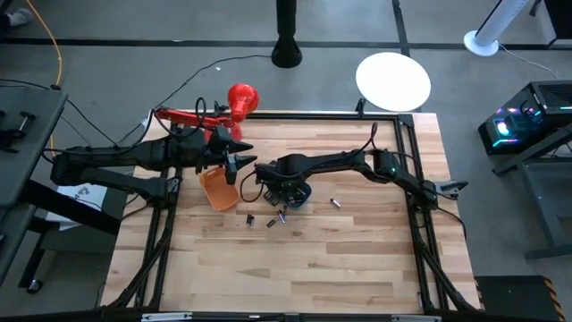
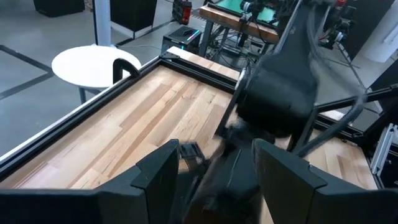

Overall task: Sort batteries
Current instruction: Put the silver battery from the blue bin into the orange bin

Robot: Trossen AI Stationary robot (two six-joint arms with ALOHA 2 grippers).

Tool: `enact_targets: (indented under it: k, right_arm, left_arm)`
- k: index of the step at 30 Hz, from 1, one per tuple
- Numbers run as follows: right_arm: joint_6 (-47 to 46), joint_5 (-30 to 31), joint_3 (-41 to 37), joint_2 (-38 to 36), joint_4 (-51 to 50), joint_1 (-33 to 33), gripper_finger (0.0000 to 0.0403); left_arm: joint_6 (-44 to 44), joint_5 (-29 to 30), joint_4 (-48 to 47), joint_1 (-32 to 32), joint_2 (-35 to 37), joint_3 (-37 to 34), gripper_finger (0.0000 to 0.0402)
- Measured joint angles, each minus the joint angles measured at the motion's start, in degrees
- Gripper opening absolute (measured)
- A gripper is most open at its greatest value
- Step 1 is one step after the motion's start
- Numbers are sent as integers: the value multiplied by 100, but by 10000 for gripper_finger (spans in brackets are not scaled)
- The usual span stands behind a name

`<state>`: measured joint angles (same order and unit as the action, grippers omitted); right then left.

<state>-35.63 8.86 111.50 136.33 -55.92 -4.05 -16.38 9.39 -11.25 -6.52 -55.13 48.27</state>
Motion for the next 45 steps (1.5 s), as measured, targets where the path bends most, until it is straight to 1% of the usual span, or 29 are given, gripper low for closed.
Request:
enact_targets:
  k: [1, 3, 10, 19, 30, 33, 40, 42, 45]
  right_arm:
    - [10, -29, -5, -4, 64, -15, 25]
    - [76, -33, -4, -13, 38, -18, 4]
    - [-12, -33, -7, -4, -32, -20, 9]
    - [-38, -116, -20, 23, 138, -59, 12]
    - [86, -166, -20, 21, 199, -57, 13]
    - [105, -188, -20, 22, 189, -55, 29]
    - [108, -278, -29, 44, 164, -51, 104]
    - [68, -220, -29, 44, 166, -52, 114]
    - [4, -190, -31, 44, 166, -85, 116]
  left_arm:
    - [0, 0, -5, 0, 0, 0, 193]
    - [0, 0, -9, 0, 0, 0, 193]
    - [0, 0, -13, 0, 0, 0, 193]
    - [-5, 0, -13, 0, 0, 0, 193]
    - [-7, -2, -11, 0, 0, 0, 193]
    - [-4, -2, -11, 0, 1, 0, 193]
    - [-2, -2, -11, -2, 2, 0, 193]
    - [-2, -3, -9, -2, 2, 0, 193]
    - [0, -2, -9, -2, 2, 0, 193]
